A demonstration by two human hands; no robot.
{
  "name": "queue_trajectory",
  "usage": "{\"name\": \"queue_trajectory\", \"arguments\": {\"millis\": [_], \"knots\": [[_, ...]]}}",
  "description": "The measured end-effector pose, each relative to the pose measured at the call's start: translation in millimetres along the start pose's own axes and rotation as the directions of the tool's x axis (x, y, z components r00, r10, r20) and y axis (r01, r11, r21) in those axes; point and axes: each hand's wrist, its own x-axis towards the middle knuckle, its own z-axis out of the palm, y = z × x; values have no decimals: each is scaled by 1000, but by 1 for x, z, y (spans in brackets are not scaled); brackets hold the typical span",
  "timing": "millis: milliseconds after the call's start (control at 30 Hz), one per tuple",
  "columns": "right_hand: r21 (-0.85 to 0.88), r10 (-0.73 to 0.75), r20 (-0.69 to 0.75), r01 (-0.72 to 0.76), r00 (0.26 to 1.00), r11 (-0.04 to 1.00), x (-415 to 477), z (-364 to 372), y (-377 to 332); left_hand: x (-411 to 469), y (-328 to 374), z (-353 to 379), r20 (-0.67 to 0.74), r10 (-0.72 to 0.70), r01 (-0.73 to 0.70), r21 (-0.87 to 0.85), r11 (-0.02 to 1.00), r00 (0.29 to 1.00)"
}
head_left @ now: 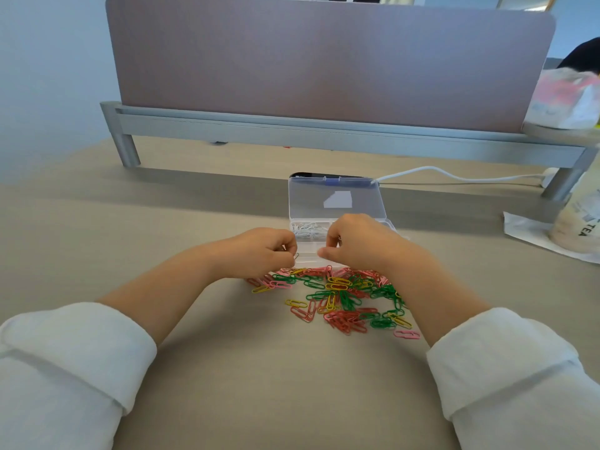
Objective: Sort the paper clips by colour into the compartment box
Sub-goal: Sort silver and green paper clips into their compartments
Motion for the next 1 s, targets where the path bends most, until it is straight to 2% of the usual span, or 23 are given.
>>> {"name": "queue_trajectory", "arguments": {"millis": [100,167,233,333,400,500,567,633,767,867,1000], "knots": [[9,-17,113,16,993,1000,0,-5,0,2,-1,3,-26,-5,0,-215,977,1000],[16,-19,196,16,980,1000,0,-9,0,5,-3,3,-89,-1,-26,-299,954,996],[59,-18,209,6,978,998,1,-13,-2,8,-6,2,-177,8,-53,-252,966,984],[278,-23,48,9,999,961,10,-13,-3,14,-10,2,-307,30,-65,-107,992,951],[513,-10,-64,42,998,857,21,-10,-5,17,-15,2,-377,40,-66,-55,996,925],[808,-6,-110,93,994,581,38,-3,-9,18,-23,3,-435,80,-90,-3,996,897],[884,10,-133,114,991,453,45,6,-13,18,-28,4,-456,119,-139,-10,990,882],[920,78,-184,144,980,366,50,14,-14,19,-30,6,-479,131,-178,-55,982,868],[954,214,-239,187,947,234,56,15,-8,28,-23,13,-464,136,-186,-63,981,875],[962,188,-220,180,957,207,55,16,-5,32,-18,17,-413,155,-159,25,987,897],[974,148,-174,147,974,175,53,21,-7,28,-18,13,-407,173,-163,58,985,897]]}}
